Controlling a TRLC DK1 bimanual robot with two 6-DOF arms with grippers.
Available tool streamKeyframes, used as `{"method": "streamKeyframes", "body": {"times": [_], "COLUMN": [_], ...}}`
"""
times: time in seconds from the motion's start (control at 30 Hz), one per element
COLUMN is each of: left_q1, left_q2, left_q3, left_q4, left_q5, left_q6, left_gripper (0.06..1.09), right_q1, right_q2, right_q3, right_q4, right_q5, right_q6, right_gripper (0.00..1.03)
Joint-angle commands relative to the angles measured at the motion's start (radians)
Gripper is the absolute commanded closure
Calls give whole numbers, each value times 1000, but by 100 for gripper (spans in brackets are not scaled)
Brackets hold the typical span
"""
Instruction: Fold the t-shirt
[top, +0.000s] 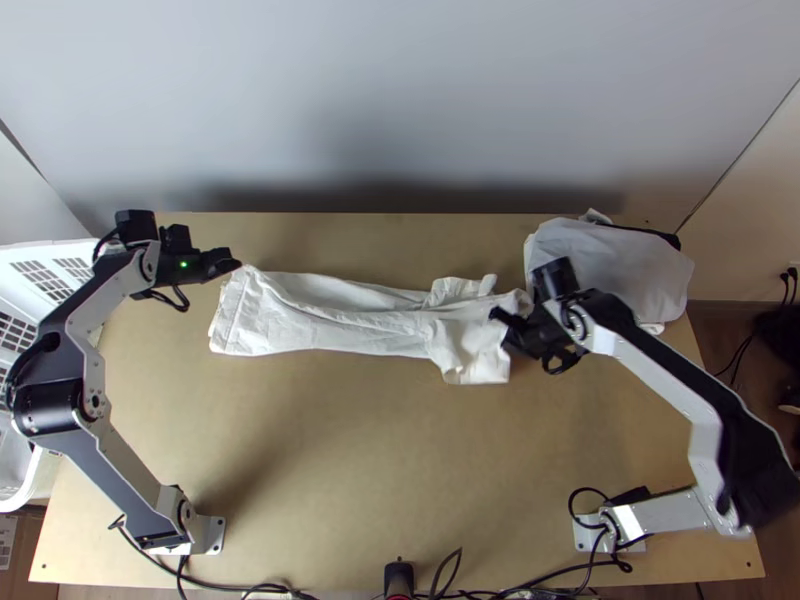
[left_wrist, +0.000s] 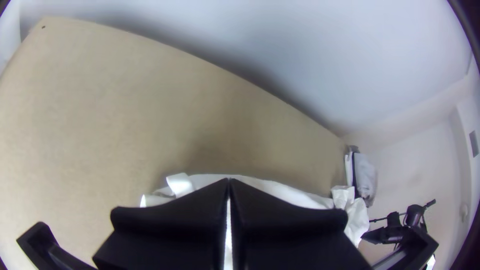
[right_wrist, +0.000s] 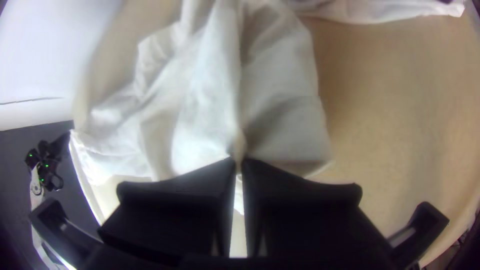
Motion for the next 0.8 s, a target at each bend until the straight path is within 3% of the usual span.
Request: {"method": "streamKeyframes", "body": {"times": [0.0, 0.17, 0.7, 0.73, 0.77], "left_q1": [14, -14, -17, -14, -9], "left_q2": [-79, -213, -305, -303, -302], "left_q3": [1, -42, -103, -106, -108], "left_q4": [2, 0, -7, -7, -7], "left_q5": [51, 140, 149, 149, 149], "left_q6": [-43, -114, -85, -79, -74], "left_gripper": [105, 105, 105, 105, 105], "right_q1": [2, 25, 45, 45, 46], "right_q2": [-177, -266, -283, -278, -274], "right_q3": [100, 128, 21, 19, 19], "right_q4": [-61, -120, -183, -186, -199], "right_q5": [-12, -67, -67, -67, -67], "right_q6": [1, 15, 52, 55, 56], "right_gripper": [100, 100, 100, 99, 85]}}
